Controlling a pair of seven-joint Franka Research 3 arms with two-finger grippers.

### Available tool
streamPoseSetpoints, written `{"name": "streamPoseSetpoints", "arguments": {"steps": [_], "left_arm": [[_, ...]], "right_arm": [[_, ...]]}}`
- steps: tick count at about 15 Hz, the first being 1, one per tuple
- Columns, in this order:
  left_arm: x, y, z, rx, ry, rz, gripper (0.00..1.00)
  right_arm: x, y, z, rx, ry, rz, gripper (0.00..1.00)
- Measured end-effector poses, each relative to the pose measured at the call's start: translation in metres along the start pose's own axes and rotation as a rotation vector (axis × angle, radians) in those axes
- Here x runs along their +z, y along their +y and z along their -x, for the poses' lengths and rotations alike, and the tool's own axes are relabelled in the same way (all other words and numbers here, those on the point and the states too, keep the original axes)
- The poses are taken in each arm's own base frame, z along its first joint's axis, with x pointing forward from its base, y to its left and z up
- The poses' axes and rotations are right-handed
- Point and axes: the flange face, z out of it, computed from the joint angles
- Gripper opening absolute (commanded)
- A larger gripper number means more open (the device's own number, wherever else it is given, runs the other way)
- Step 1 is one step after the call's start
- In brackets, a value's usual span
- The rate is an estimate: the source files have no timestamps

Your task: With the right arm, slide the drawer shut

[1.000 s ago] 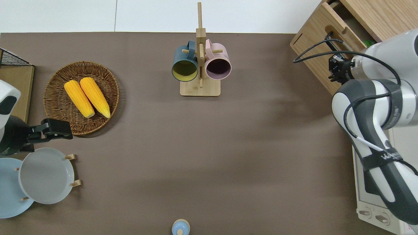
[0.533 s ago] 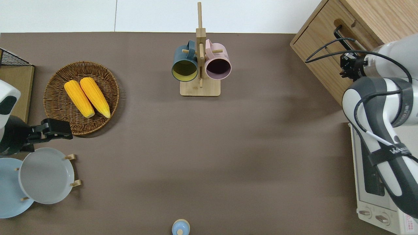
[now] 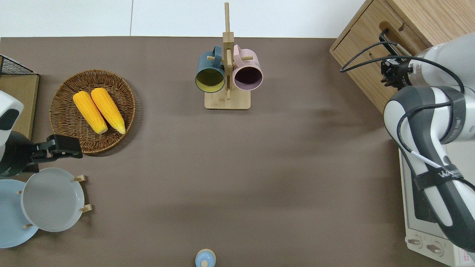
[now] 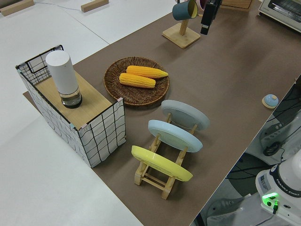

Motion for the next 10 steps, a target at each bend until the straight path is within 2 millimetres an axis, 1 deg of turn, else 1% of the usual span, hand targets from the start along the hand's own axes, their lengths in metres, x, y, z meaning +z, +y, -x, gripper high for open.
{"name": "streamPoseSetpoints", "arguments": {"steps": [3, 4, 6, 7, 8, 9, 10], "left_arm": [[0.000, 0.000, 0.000, 0.000, 0.000, 0.000, 0.99], [0.000, 0.000, 0.000, 0.000, 0.000, 0.000, 0.99], [0.000, 0.000, 0.000, 0.000, 0.000, 0.000, 0.99], [0.000, 0.000, 0.000, 0.000, 0.000, 0.000, 0.99], [0.000, 0.000, 0.000, 0.000, 0.000, 0.000, 0.99], [0.000, 0.000, 0.000, 0.000, 0.000, 0.000, 0.99], [0.000, 0.000, 0.000, 0.000, 0.000, 0.000, 0.99]], "right_arm": [[-0.015, -0.019, 0.027, -0.048, -0.029, -0.001, 0.224], [-0.021, -0.025, 0.036, -0.064, -0.037, -0.003, 0.261], [-0.035, -0.035, 0.056, -0.106, -0.060, 0.000, 0.384], [-0.048, -0.041, 0.073, -0.159, -0.077, 0.001, 0.424], [-0.056, -0.044, 0.081, -0.207, -0.082, -0.001, 0.480], [-0.064, -0.044, 0.089, -0.261, -0.087, -0.003, 0.572], [-0.072, -0.042, 0.095, -0.316, -0.093, -0.003, 0.793]]}}
